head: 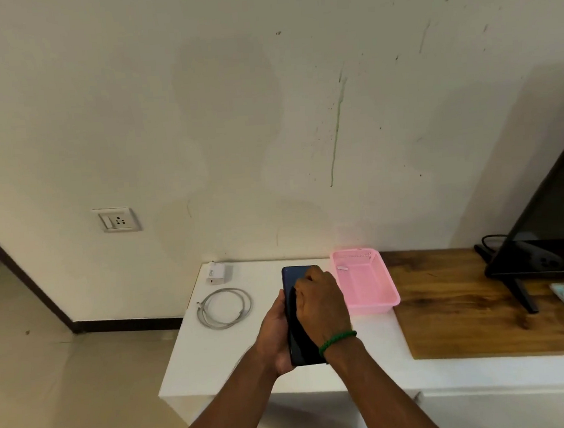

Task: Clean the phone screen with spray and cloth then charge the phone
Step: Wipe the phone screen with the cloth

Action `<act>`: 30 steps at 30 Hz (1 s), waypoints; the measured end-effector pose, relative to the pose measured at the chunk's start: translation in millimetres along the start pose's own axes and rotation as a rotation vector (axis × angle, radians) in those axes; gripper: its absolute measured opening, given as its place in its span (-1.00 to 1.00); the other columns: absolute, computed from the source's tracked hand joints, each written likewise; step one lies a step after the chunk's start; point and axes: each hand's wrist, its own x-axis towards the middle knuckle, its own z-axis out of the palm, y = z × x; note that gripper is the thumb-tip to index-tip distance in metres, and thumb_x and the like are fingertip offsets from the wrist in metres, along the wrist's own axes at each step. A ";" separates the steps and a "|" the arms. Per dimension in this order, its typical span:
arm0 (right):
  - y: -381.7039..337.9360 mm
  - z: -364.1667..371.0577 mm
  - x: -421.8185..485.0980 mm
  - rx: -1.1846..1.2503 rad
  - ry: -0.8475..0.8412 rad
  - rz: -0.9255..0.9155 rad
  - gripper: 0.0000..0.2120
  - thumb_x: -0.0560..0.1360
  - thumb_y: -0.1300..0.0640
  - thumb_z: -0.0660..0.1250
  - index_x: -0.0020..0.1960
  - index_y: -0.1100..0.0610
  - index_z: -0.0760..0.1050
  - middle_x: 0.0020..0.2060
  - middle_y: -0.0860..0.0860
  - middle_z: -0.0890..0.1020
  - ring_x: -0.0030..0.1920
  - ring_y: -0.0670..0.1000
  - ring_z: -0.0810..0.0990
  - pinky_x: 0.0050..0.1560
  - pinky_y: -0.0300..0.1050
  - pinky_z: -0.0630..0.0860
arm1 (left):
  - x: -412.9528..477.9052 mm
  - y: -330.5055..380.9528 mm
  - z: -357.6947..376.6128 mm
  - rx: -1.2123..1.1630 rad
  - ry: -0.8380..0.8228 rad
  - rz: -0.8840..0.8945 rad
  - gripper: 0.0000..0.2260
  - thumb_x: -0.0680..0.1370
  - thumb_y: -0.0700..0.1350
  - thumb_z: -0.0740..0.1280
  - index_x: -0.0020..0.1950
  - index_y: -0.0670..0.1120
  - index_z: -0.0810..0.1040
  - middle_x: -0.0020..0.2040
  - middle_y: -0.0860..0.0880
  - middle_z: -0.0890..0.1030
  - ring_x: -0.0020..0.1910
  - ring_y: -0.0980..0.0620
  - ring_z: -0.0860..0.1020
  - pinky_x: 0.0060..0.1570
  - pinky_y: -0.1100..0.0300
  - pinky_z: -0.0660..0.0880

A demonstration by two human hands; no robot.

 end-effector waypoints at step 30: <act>27.6 -9.0 2.3 0.023 0.027 0.097 -0.80 0.55 0.22 0.19 -0.13 0.24 0.55 -0.11 0.09 0.55 -0.17 0.03 0.49 -0.14 -0.18 0.48 | 8.8 -3.1 -11.7 0.061 0.025 0.037 -0.43 0.56 0.30 0.10 0.34 -0.08 0.52 0.17 -0.19 0.60 0.08 -0.20 0.55 0.30 -0.15 0.35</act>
